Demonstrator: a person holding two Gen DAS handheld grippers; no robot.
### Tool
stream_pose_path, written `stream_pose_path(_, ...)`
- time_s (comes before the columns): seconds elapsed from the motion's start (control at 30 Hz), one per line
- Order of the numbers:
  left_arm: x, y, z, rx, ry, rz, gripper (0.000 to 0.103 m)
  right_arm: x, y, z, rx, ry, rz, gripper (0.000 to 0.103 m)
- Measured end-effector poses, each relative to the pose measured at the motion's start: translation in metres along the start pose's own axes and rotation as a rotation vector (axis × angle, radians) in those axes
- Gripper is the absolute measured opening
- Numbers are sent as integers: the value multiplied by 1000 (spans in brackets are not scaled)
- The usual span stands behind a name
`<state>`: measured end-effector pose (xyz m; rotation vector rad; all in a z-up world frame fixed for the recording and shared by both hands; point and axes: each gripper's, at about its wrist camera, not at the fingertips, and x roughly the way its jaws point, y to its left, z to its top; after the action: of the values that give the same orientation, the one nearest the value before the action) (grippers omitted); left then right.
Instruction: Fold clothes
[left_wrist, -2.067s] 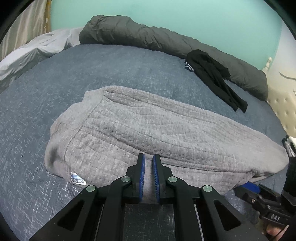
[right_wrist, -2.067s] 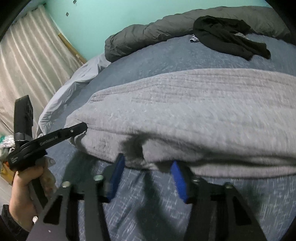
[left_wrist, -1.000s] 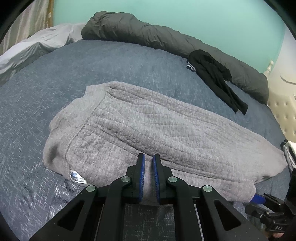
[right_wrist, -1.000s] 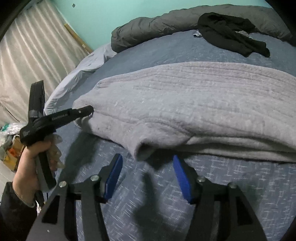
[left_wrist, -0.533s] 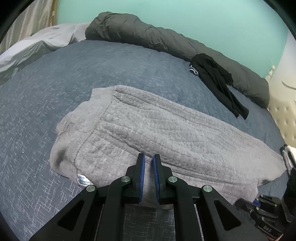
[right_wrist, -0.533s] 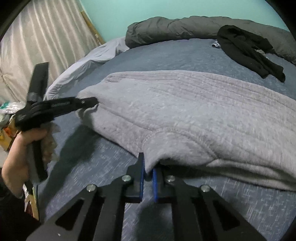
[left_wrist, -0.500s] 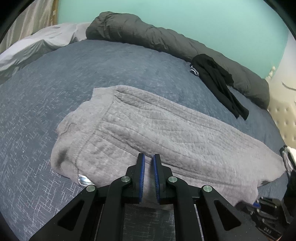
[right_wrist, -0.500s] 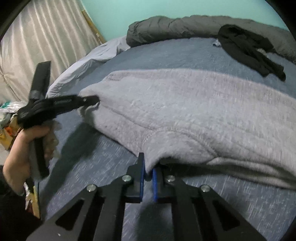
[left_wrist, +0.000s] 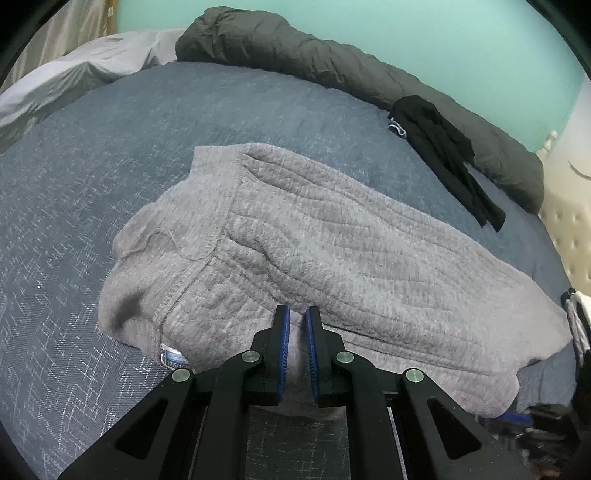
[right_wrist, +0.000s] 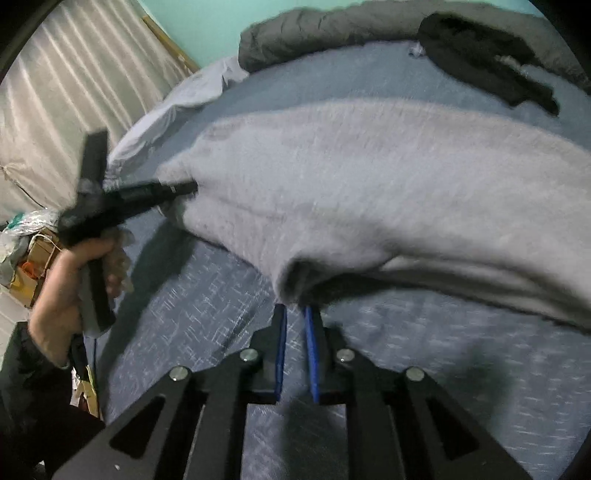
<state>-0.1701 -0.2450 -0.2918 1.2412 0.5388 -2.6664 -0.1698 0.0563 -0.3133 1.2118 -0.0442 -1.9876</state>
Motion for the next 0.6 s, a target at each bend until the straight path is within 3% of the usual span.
stream_pose_path(0.07,0,3,1,2,0,1,10,-18,-5,12,3,-63,-21,14)
stream_pose_path(0.17,1,3,1,2,3,2,10,-35,-13,37,11,-146,-67,28)
stream_pose_path(0.23,1,6,2,-2,6,-3,10,-31,-18,51,10,-151,-84,28)
stream_pose_path(0.43,-5,17,3,-58,-1,-36,10,-4,-35,46,20,-81,-122,28)
stream_pose_path(0.6,-24,27,10,-63,-52,19,10,18,-48,41,28,-21,-153,27)
